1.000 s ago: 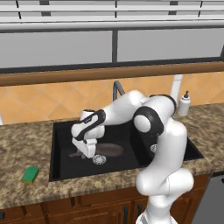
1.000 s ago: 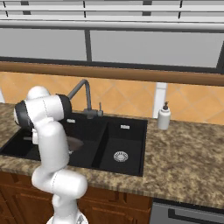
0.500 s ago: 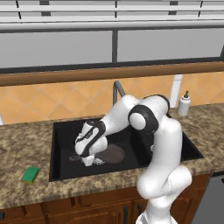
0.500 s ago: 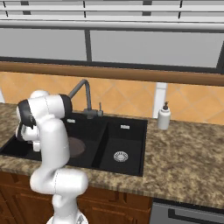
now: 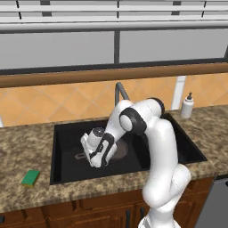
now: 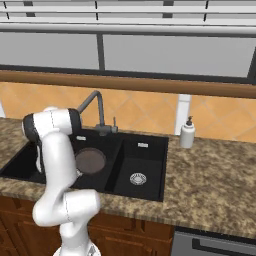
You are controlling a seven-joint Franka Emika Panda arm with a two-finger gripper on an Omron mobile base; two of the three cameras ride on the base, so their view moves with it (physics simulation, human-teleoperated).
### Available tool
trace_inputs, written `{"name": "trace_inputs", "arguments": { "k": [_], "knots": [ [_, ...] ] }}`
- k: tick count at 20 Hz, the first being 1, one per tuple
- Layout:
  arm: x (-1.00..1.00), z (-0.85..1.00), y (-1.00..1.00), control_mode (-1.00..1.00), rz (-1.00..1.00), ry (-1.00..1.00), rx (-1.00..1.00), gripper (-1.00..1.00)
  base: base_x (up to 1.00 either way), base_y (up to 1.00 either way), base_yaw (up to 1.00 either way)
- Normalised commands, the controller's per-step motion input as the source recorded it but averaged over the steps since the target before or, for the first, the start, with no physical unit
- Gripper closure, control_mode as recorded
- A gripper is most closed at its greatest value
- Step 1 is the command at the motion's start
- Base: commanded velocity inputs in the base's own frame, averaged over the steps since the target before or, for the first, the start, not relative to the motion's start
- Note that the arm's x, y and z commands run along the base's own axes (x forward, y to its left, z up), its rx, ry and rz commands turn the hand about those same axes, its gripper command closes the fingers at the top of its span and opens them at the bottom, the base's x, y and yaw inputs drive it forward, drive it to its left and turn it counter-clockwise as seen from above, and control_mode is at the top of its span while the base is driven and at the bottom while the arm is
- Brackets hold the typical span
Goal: Pick the pan and sponge and place them into the sink. Then turn on the water.
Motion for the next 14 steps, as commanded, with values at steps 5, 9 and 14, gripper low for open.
{"name": "trace_inputs", "arguments": {
  "k": [5,9,14],
  "knots": [
    [0.04,-0.48,0.18,-1.00,-0.14,0.00,0.01,1.00,0.00,0.00,0.00],
    [0.02,-0.17,0.16,-1.00,-0.19,0.00,0.06,1.00,0.00,0.00,0.00],
    [0.23,0.00,0.02,-1.00,-0.09,0.00,0.12,1.00,0.00,0.00,0.00]
  ]
}}
